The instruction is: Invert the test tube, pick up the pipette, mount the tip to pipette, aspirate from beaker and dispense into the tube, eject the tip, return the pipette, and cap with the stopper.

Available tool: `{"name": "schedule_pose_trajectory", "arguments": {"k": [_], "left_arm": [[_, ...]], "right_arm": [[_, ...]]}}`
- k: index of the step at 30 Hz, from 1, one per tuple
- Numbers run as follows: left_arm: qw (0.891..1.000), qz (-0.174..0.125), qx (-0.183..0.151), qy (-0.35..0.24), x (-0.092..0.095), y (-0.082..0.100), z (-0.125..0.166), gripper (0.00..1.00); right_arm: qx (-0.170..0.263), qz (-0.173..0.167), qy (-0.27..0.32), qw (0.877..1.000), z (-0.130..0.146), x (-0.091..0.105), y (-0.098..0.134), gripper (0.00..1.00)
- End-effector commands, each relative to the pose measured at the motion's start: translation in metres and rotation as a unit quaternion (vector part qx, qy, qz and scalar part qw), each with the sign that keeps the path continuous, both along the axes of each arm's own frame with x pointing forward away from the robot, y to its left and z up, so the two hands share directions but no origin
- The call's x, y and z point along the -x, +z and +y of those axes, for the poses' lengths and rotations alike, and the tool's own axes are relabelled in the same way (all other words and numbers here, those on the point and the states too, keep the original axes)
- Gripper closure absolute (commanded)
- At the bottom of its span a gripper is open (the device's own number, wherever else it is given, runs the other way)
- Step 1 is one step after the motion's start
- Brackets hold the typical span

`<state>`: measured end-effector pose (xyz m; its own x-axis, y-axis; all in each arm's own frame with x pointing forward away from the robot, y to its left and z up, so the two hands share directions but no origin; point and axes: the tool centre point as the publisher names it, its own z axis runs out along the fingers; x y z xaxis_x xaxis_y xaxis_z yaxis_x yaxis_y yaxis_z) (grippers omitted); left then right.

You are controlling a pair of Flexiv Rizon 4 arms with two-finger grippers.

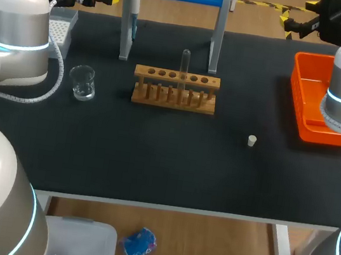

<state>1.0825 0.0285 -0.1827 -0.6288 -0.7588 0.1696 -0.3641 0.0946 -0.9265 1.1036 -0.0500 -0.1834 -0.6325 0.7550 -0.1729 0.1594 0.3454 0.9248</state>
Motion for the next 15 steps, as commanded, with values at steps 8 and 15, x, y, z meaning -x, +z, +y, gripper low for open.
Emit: {"name": "schedule_pose_trajectory", "arguments": {"k": [8,15], "left_arm": [[1.0,0.0,0.0,0.0,0.0,0.0,0.0,0.0],[1.0,0.0,0.0,0.0,0.0,0.0,0.0,0.0]], "right_arm": [[-0.035,0.007,0.186,0.982,0.033,0.101,-0.001,0.0],[-0.052,0.03,0.304,0.951,0.054,0.172,-0.027,0.0]]}}
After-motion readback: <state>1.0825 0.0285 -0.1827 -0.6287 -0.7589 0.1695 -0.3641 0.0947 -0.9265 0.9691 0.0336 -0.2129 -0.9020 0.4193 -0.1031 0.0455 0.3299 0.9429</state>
